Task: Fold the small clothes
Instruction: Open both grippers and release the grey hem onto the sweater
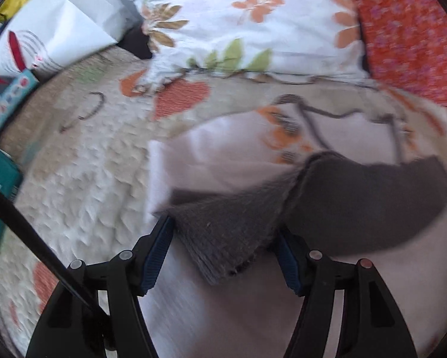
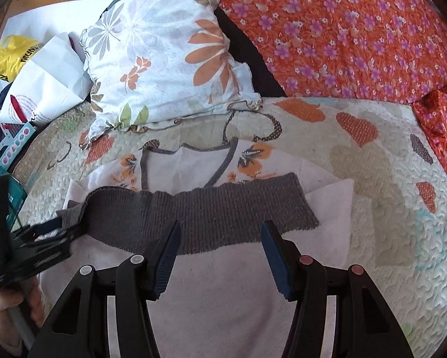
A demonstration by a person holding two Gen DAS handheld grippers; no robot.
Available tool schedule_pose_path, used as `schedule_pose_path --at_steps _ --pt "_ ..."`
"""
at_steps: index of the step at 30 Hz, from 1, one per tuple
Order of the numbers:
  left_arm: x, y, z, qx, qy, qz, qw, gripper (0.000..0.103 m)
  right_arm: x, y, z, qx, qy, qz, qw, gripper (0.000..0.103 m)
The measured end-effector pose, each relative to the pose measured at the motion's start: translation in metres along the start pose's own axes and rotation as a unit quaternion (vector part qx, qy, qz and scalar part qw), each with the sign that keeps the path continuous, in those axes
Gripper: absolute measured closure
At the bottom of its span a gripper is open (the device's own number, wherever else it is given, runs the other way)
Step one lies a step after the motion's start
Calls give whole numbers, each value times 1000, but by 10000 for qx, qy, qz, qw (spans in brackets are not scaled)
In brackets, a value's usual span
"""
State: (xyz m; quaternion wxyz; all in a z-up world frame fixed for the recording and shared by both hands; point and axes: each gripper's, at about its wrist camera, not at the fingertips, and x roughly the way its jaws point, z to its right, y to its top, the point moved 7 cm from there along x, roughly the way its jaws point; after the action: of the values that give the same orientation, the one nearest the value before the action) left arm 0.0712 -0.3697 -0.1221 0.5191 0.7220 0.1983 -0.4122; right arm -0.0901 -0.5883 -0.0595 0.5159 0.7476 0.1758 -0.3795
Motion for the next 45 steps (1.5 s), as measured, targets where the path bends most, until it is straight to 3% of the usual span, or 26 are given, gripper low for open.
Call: schedule_pose_path --at_steps 4,9,14,25,30,38,45 --pt "7 15 -14 -186 397 144 9989 38 5 -5 4 126 35 -132 9998 42" --pt "14 24 -24 -54 907 204 9957 38 12 -10 8 220 29 -262 9994 42" --pt "7 27 -25 -19 896 260 9956 38 14 -11 8 218 -4 -277 9994 42" --pt "-45 14 -15 213 782 596 9949 38 1 -13 8 38 -181 -157 9997 42" --pt "-58 0 -25 244 744 571 9953 38 4 -27 12 -107 -351 -391 9986 42" --pt "-60 -28 -50 69 656 220 9976 37 9 -51 32 42 -598 -732 9955 42" --pt "-21 -62 -74 420 1433 -403 9880 36 7 -60 41 -159 -921 -878 9917 42"
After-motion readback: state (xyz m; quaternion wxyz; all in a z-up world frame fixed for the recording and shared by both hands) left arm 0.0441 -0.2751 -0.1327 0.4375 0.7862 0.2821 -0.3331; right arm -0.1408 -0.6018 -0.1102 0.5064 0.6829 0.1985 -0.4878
